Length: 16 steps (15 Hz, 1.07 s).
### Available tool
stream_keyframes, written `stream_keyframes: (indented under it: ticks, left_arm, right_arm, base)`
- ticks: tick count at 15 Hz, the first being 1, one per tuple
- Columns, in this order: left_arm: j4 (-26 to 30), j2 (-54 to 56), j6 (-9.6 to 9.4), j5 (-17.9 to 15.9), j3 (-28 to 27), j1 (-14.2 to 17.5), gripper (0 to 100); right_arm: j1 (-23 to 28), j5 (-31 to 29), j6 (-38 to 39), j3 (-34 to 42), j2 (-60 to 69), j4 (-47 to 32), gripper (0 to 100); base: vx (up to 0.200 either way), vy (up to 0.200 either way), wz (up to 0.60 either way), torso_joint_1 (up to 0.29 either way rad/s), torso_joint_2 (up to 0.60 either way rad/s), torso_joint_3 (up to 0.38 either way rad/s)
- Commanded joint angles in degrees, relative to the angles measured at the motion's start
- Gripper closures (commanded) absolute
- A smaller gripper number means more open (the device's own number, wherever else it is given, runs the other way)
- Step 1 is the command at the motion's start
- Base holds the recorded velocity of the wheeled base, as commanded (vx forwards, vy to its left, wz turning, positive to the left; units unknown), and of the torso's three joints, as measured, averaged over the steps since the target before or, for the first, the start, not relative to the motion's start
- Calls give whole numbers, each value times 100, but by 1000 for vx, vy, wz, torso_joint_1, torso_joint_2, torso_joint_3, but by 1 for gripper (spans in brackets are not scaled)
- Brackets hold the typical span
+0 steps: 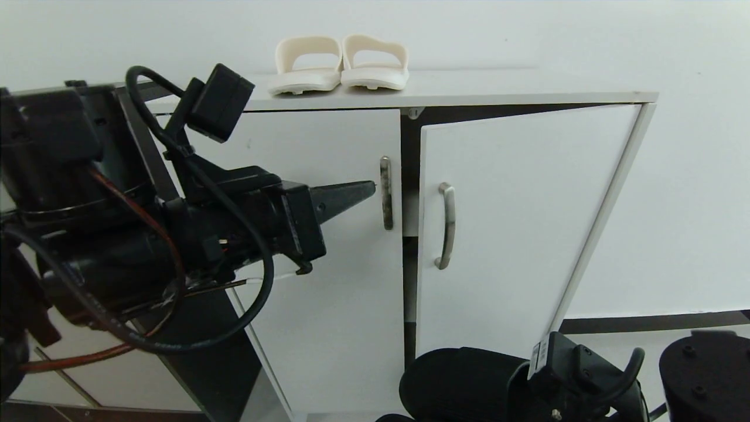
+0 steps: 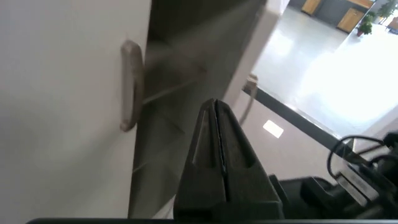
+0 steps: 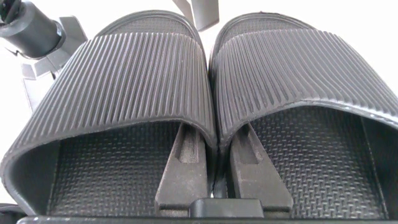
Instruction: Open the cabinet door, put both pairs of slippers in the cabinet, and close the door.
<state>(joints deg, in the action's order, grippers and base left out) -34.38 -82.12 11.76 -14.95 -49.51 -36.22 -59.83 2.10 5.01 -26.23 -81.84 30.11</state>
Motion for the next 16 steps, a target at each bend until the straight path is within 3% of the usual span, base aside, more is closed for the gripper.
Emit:
stream_keyframes:
  ticks: [1, 4, 10, 12, 14, 16]
  left_arm:
    - [1, -560, 10, 0, -455, 27, 100]
    - [19, -1096, 10, 44, -1105, 18, 100]
    - [10, -1360, 10, 44, -1298, -96, 100]
    - [10, -1430, 10, 44, -1298, -228, 100]
    - [1, -1492, 19, 123, -1325, -386, 100]
    - [1, -1518, 28, 299, -1298, -817, 100]
  right_arm:
    - [-11, -8, 0, 4, -8, 4, 100]
    - [-11, -8, 0, 4, -8, 4, 100]
    - [-11, -34, 0, 39, -96, -5, 100]
    - [-55, -25, -167, 180, -96, -5, 100]
    - [-187, 1, -387, 400, -25, 4, 100]
    - [-600, 28, -325, 584, 229, -14, 100]
  base:
    - [0, 0, 0, 0, 0, 0]
    - [0, 0, 0, 0, 0, 0]
    - [0, 0, 0, 0, 0, 0]
    - [0, 0, 0, 0, 0, 0]
    - [-200, 0, 0, 5, 7, 5]
    - [-200, 0, 0, 2, 2, -2]
